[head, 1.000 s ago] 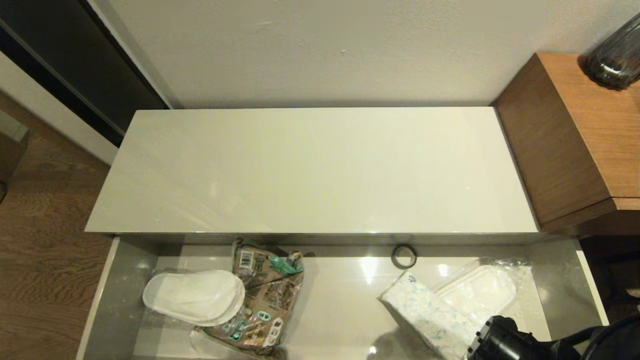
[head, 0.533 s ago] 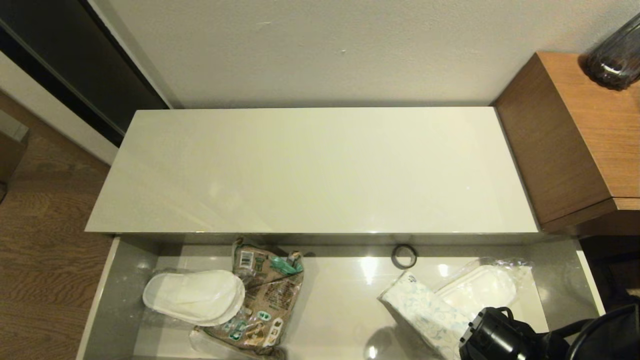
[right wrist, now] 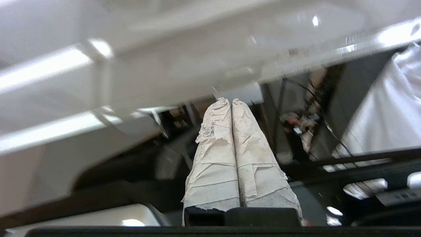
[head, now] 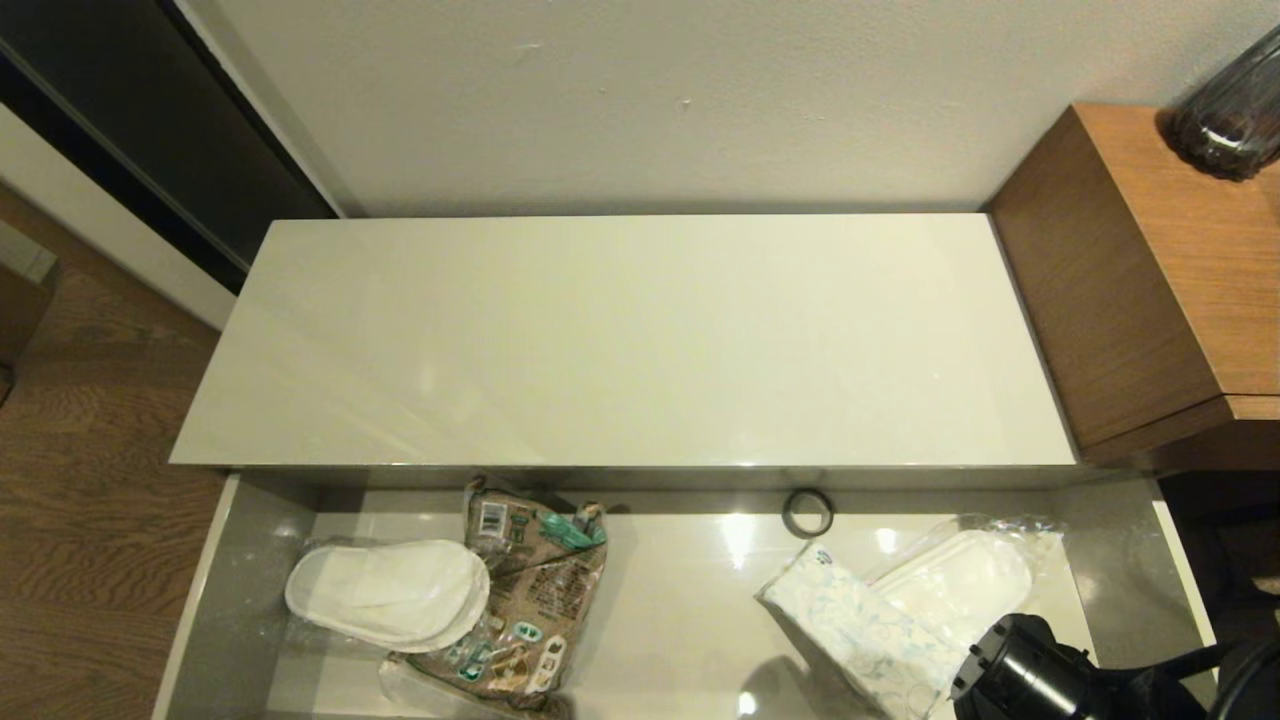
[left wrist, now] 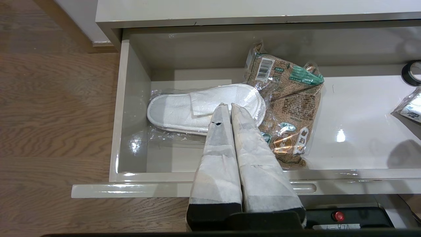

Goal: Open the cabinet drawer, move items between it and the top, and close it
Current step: Close the drawer

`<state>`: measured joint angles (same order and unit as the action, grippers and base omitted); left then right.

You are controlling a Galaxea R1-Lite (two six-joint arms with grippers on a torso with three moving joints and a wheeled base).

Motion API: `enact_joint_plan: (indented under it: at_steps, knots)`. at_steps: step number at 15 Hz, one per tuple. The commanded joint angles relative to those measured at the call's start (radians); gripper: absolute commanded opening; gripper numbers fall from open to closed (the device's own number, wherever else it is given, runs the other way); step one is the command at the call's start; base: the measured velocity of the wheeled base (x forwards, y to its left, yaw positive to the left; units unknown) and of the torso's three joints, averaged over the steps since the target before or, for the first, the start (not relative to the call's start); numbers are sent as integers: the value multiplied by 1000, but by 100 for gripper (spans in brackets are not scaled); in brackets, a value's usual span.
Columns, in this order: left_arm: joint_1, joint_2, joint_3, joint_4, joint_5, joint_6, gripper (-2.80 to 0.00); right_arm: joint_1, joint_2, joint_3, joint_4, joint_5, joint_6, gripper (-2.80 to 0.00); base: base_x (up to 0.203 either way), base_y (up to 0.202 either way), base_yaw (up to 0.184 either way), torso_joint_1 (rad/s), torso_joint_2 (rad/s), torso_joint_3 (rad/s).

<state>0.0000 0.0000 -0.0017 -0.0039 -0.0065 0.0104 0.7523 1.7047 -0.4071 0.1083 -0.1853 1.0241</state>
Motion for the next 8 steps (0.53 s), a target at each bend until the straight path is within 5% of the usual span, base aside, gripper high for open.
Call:
enact_joint_plan:
  at_steps: [1, 8]
  knots:
    - [0, 0, 0, -1, -1, 0, -280, 1, 80, 10, 10, 13, -2, -280, 0, 0, 0, 0, 0, 0]
    - [0, 0, 0, -1, 0, 0, -280, 5, 220, 16, -21, 59, -11, -280, 0, 0, 0, 0, 0, 0]
